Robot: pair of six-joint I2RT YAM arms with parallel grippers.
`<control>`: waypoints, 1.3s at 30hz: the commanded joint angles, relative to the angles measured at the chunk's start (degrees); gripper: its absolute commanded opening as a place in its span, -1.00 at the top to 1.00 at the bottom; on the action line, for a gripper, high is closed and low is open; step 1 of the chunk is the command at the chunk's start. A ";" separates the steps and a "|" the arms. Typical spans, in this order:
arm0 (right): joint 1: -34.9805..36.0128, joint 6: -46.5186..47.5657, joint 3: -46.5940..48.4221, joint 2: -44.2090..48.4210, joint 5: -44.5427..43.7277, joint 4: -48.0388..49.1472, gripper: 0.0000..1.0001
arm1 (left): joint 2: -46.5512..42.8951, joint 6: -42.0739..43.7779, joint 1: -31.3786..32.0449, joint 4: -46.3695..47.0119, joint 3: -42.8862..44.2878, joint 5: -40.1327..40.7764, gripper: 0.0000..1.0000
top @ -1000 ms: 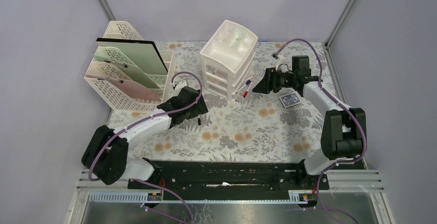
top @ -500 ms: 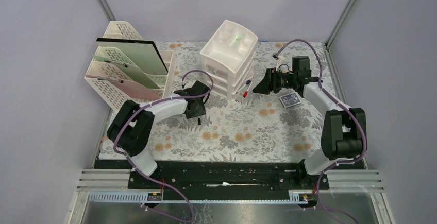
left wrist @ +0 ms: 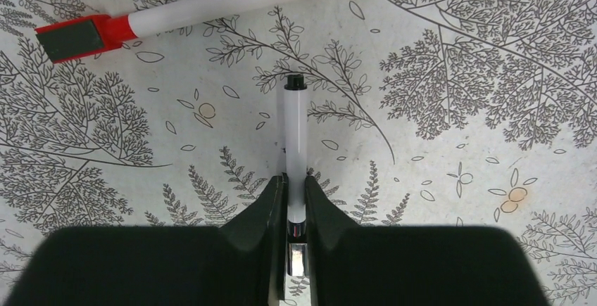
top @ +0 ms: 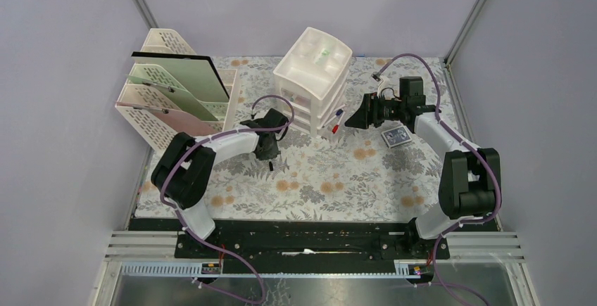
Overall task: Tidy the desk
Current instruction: Pick up the stationery from the center of the board, then place the stationery in the drawer.
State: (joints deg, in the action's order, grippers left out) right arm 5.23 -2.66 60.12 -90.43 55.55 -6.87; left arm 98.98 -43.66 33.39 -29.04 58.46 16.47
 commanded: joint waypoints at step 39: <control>-0.32 -41.34 -9.99 11.16 17.13 41.91 -0.44 | -25.62 -0.57 5.04 56.67 -10.48 -40.35 1.00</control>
State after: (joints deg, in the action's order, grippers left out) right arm 5.19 -31.48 47.70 -81.30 74.56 24.80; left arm 70.87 -41.28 36.95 19.00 42.92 -23.99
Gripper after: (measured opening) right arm 0.726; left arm 0.106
